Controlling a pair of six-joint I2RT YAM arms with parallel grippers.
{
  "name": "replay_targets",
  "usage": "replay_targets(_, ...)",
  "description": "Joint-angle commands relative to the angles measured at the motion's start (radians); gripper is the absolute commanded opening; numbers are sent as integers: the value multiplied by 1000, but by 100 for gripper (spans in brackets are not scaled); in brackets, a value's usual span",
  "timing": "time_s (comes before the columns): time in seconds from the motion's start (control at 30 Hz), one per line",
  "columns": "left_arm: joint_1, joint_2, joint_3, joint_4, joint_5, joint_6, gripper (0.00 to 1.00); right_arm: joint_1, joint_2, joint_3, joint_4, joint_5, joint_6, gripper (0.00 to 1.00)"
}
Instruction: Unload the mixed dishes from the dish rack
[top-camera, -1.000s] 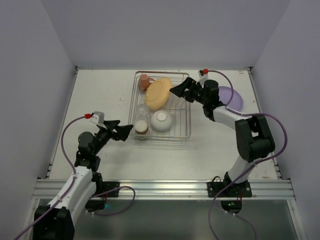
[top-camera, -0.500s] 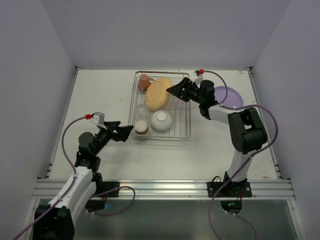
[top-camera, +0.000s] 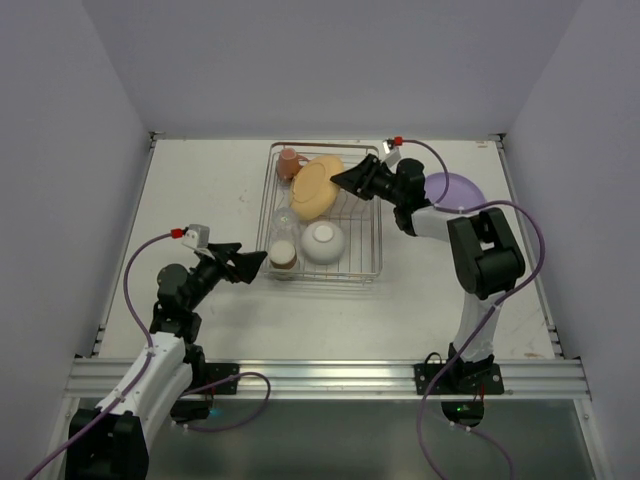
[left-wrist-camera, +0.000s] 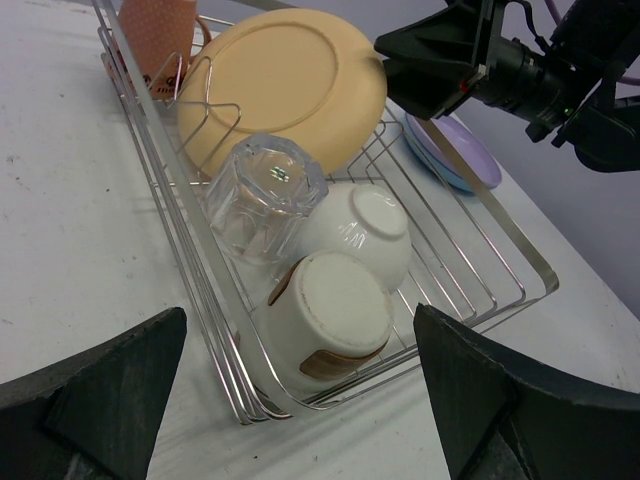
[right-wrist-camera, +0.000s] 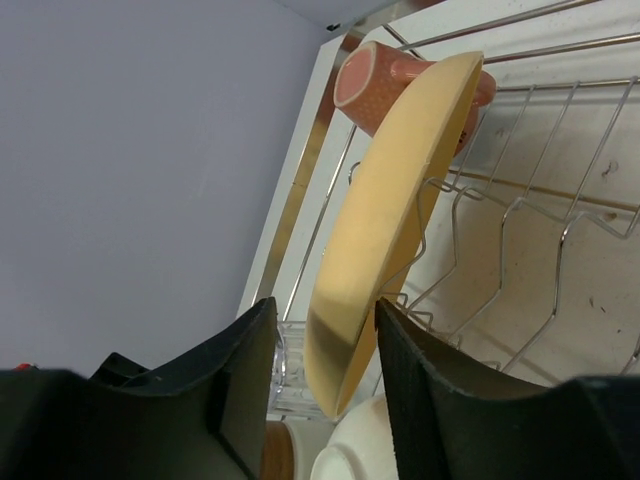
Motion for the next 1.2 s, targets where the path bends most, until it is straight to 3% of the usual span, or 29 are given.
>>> replay_targets(0.0,-2,3,-1,48,20,3,100,6,15,48,74,-27,22,45)
replay_targets(1.0,-2,-18,2,38,25,0,100,6,73,6,285,-68,192,25)
replay_targets(1.1,-2,-20,2,35,25,2,100,6,84,3,324,-73,225,21)
replay_targets(1.17,-2,-21,2,33,25,2,100,6,93,0,341,-76,238,13)
